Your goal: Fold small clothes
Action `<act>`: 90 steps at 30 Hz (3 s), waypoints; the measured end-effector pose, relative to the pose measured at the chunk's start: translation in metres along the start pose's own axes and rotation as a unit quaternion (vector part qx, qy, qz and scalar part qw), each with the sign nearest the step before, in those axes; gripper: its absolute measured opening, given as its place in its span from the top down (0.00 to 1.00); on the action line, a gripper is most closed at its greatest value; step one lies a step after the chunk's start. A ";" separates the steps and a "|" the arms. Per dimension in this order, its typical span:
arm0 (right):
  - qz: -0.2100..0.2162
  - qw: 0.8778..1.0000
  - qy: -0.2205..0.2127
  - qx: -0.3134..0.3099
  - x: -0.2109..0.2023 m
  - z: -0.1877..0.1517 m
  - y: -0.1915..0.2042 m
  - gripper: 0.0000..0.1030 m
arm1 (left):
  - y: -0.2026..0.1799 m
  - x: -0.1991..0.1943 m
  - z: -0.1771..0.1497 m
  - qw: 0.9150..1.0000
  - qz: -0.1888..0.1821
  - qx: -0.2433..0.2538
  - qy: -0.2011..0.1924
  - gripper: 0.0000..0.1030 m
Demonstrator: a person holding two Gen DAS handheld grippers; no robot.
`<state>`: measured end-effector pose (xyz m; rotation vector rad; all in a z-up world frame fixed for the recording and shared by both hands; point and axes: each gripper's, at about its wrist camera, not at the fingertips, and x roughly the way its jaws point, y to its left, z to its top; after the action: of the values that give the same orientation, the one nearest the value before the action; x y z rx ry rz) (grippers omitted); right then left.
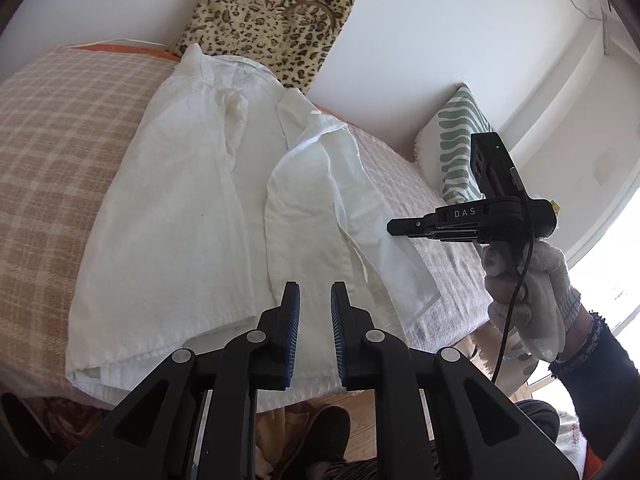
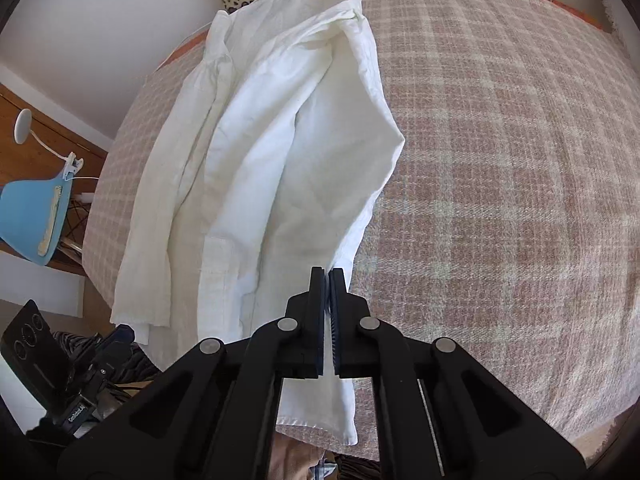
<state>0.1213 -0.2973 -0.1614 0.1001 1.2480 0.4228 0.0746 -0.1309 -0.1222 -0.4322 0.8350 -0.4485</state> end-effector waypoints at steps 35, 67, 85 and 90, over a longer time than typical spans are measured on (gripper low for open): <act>0.142 0.977 0.120 -0.103 0.064 0.009 0.132 0.87 | 0.038 -0.032 0.009 0.999 -0.011 -0.038 -0.027 0.85; -0.049 0.995 -0.035 -0.080 0.130 0.234 0.068 0.65 | 0.010 0.054 -0.011 0.990 -0.067 0.066 0.104 0.85; 0.002 0.985 -0.028 -0.168 0.031 -0.037 0.112 0.65 | 0.054 -0.018 0.041 0.992 0.032 0.113 0.046 0.85; -0.005 0.991 -0.007 -0.132 0.053 -0.067 0.105 0.65 | 0.059 0.016 0.038 0.981 0.038 0.157 0.104 0.85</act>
<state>0.0455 -0.1918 -0.1990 -0.1288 1.1672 0.5742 0.1259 -0.0841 -0.1408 -0.0608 0.9592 -0.5508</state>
